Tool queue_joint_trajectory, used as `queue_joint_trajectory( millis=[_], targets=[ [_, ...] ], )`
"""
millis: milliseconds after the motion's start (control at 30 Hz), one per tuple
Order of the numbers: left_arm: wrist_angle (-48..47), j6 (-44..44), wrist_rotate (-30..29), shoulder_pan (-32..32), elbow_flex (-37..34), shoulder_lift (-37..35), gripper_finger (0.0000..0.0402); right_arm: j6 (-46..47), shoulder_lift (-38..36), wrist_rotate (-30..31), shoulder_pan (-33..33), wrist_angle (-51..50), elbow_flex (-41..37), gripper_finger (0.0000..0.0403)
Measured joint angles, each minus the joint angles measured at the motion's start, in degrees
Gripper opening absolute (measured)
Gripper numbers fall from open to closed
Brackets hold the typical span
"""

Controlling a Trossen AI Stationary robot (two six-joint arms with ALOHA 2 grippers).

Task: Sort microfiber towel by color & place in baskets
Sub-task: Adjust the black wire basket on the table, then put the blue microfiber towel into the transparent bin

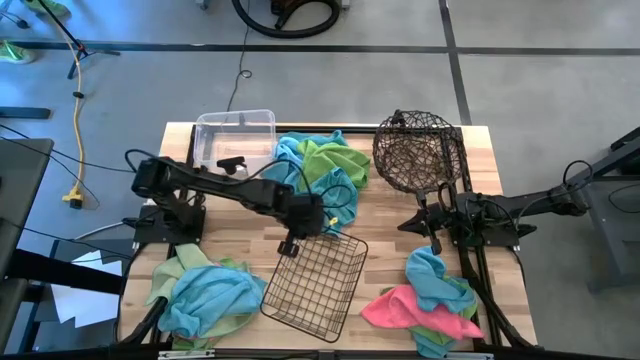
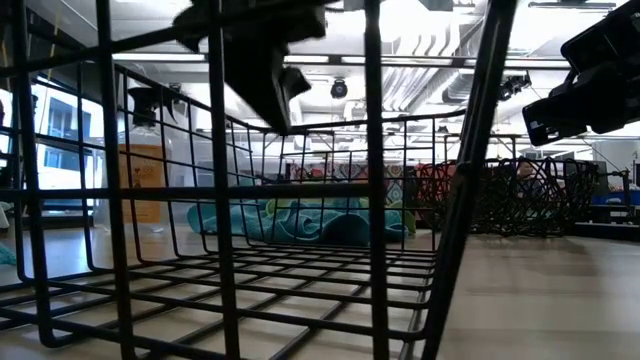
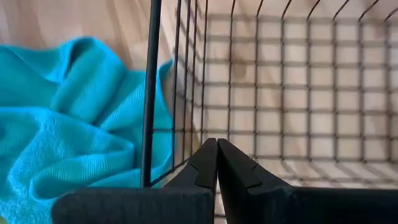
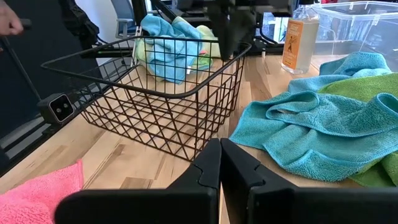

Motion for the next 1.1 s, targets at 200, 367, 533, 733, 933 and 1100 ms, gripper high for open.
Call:
queue_joint_trajectory(
  millis=[200, 367, 533, 733, 933, 1100],
  targets=[
    [-7.2, 1.7, -1.8, 0.2, 0.0, 0.0, 0.0000, 0.0, 0.0, 0.0, 0.0, 0.0, 0.0, 0.0000],
    [-13.2, -1.4, -2.9, 0.1, 0.0, -0.3, 0.0000, 0.0, 0.0, 0.0, 0.0, 0.0, 0.0, 0.0000],
    [-16.1, -5.1, 0.6, -1.1, 0.4, -0.3, 0.0000, 0.0, 0.0, 0.0, 0.0, 0.0, 0.0, 0.0000],
    [-18.0, -4.1, 1.5, -0.5, 9.0, -0.4, 0.0000, 0.0, 0.0, 0.0, 0.0, 0.0, 0.0, 0.0000],
    [-17.1, 3.3, 1.3, 2.9, 13.4, -4.1, 0.0000, 0.0, 0.0, 0.0, 0.0, 0.0, 0.0, 0.0000],
    [-13.5, 5.7, 1.4, 7.6, 12.9, -6.4, 0.0001, 0.0, 0.0, 0.0, 0.0, 0.0, 0.0, 0.0000]
  ],
)
